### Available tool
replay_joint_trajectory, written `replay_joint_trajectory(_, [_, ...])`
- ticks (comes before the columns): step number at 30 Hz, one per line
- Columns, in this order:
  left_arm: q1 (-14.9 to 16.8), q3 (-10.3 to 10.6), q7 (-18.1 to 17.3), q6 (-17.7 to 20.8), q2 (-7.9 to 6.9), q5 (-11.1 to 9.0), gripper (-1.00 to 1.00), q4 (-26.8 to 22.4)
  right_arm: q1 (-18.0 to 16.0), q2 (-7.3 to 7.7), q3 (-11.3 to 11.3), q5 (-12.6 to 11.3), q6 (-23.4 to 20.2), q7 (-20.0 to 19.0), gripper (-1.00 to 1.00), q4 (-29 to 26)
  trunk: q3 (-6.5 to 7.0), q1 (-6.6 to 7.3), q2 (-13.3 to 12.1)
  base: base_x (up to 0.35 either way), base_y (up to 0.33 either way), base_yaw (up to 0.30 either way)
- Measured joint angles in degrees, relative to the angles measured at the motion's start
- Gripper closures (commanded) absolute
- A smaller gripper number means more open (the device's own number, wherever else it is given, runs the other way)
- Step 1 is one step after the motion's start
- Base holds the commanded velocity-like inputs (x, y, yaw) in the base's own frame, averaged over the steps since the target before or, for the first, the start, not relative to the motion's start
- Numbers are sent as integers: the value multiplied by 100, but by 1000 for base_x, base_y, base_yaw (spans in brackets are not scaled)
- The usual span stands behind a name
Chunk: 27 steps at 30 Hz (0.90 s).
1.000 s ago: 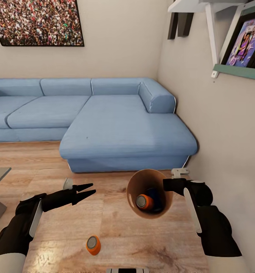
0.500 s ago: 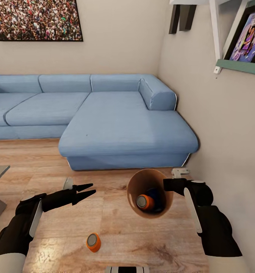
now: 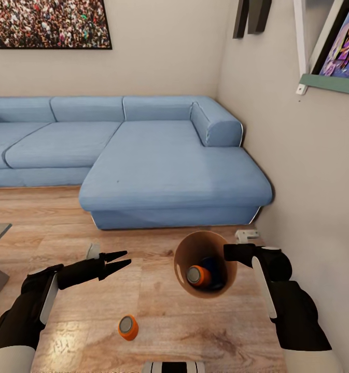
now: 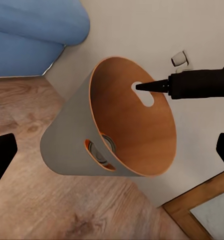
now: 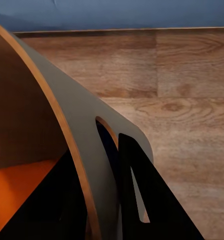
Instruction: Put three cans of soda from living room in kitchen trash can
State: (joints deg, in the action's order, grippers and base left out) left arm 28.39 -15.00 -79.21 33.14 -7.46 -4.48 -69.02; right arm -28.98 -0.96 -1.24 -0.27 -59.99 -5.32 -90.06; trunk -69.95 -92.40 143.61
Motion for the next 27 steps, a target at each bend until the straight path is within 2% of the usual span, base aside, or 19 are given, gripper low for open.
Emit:
replay_joint_trajectory(14, [0,6,2,0,0,0,-100,8,0,0,0,-1,0,0,100,0,-128,0,0,0,0,-5])
replay_joint_trajectory(27, [0,6,2,0,6,0,-100,-5,0,0,-4,-4,0,10,100,0,-248,0,0,0,0,-83])
